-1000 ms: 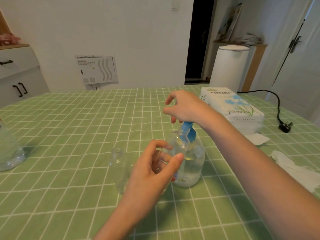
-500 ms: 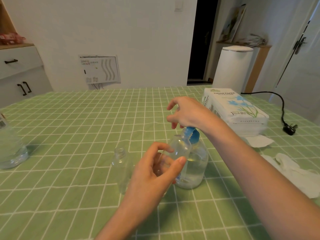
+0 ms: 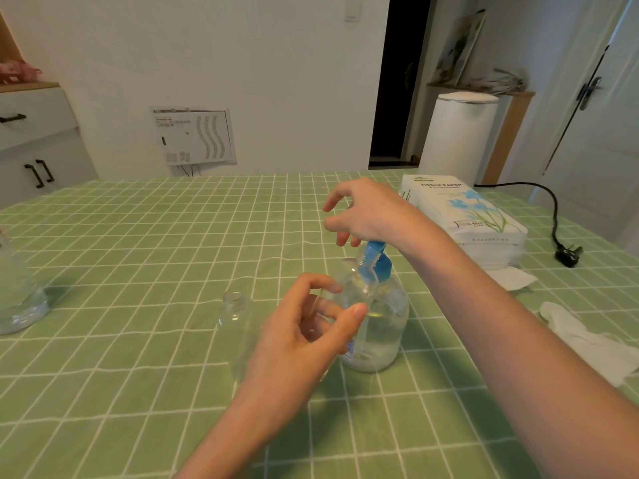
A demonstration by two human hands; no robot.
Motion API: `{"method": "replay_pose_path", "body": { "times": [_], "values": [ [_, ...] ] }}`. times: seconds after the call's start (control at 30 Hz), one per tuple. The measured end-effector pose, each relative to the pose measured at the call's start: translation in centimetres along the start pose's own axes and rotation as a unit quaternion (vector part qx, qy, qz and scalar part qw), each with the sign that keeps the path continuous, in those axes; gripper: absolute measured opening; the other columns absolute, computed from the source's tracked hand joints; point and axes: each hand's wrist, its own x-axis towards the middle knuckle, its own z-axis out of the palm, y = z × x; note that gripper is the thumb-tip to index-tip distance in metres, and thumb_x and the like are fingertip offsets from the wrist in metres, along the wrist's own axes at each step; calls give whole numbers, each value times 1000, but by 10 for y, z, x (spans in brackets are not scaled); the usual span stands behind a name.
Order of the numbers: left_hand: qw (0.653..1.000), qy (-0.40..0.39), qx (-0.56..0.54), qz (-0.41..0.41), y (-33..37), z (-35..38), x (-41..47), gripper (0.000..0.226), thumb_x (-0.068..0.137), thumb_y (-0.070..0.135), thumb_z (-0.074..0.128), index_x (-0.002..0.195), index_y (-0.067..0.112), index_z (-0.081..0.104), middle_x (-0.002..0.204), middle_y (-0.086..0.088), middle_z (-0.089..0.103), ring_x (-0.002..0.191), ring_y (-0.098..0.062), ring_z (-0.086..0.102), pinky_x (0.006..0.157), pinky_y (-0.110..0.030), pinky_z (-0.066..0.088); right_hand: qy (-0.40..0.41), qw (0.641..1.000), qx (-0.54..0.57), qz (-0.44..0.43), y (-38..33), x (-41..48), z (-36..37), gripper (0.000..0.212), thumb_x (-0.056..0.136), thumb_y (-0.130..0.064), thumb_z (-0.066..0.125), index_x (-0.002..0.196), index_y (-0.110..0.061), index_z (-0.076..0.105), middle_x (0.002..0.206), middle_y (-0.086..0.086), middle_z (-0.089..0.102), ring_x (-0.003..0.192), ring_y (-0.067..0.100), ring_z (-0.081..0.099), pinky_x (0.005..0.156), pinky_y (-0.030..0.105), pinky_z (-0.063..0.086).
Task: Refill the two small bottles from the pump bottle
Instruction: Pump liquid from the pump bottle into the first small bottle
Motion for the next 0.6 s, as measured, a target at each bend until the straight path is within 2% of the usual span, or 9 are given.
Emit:
{"method": "replay_pose_path", "body": {
  "times": [0.13,0.23,0.4,0.47,0.6],
  "values": [
    [1000,3,7,-3,-3,0,-2,29,65,55,66,87,39,58,70,2,67,58,-9,61,51,-18,47,-18,1000,23,8,4,-1,5,25,83,-21,60,109,-23,61,62,-6,67,53,4,57,51,22,41],
    [1000,3,4,-10,-4,0,-4,26,66,52,66,86,38,57,68,4,66,58,-8,61,46,-15,43,-25,999,33,14,7,-1,10,25,84,-22,61,109,-23,61,62,-7,66,53,3,56,50,22,39],
    [1000,2,5,-9,-1,1,-1,24,68,49,68,86,37,57,67,4,65,58,-8,61,49,-21,48,-2,999,34,5,6,1,4,28,84,-25,60,112,-22,58,67,-4,69,55,6,57,51,23,42],
    [1000,2,5,-3,1,2,-1,26,68,49,69,87,36,57,67,4,64,59,-9,60,54,-27,52,18,999,30,-5,5,1,1,31,85,-27,60,115,-23,56,71,-3,70,56,7,58,52,24,42],
    [1000,4,-3,-8,5,3,-2,24,71,48,70,87,35,58,70,1,65,57,-9,61,47,-15,42,16,999,32,-4,3,0,1,32,85,-24,59,117,-20,55,69,-4,69,55,7,59,48,22,39]
  ]
}}
